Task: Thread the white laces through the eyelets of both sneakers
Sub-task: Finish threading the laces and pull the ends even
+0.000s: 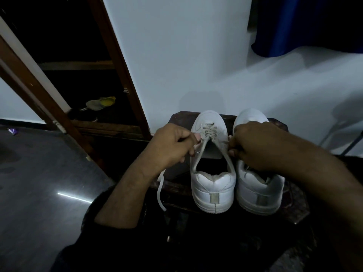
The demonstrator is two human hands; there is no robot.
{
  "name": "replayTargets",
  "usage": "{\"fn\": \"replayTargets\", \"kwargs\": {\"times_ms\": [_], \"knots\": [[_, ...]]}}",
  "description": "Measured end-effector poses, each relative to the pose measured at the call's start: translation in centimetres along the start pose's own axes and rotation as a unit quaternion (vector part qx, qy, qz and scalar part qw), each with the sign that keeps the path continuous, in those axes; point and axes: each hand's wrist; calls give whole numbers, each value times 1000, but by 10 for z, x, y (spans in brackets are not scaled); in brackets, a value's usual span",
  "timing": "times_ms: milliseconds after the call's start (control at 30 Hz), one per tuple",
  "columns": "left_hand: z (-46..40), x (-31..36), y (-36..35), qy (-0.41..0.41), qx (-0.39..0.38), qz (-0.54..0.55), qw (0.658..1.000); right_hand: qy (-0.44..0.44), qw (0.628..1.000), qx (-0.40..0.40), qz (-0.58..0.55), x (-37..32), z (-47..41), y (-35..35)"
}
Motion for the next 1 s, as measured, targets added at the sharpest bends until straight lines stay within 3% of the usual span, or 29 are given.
{"fn": "replayTargets", "kwargs": {"times_ms": [67,200,267,367,433,500,633,700,767,900,933,1000], "knots": [[1,3,-4,25,0,77,997,-4,1000,11,-14,-1,-1,-3],[-2,9,-20,18,60,199,978,2,963,63,-260,-3,-10,-4],[-8,12,-24,10,94,255,962,-6,918,100,-385,-9,-12,-4],[-13,14,-27,18,88,321,943,-41,797,112,-592,-19,-15,-4],[-16,18,-28,34,87,335,938,-77,748,120,-648,-20,-20,-5],[-17,21,-30,38,79,339,937,-112,758,126,-630,-18,-24,-6],[-17,20,-30,60,84,341,934,-116,889,125,-425,-16,-26,-8],[-18,18,-30,82,88,366,923,-111,888,126,-427,-17,-27,-10],[-17,17,-29,89,96,385,914,-123,837,127,-518,-18,-28,-9],[-17,22,-27,66,103,449,885,-133,616,95,-770,-20,-29,1],[-18,24,-27,54,108,465,877,-135,586,114,-791,-19,-30,4],[-18,27,-24,21,120,474,872,-139,559,181,-797,-14,-30,10]]}}
Point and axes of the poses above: each hand's wrist, its own z-axis away from the middle knuckle, its own y-axis out of the back of the hand, x = y × z
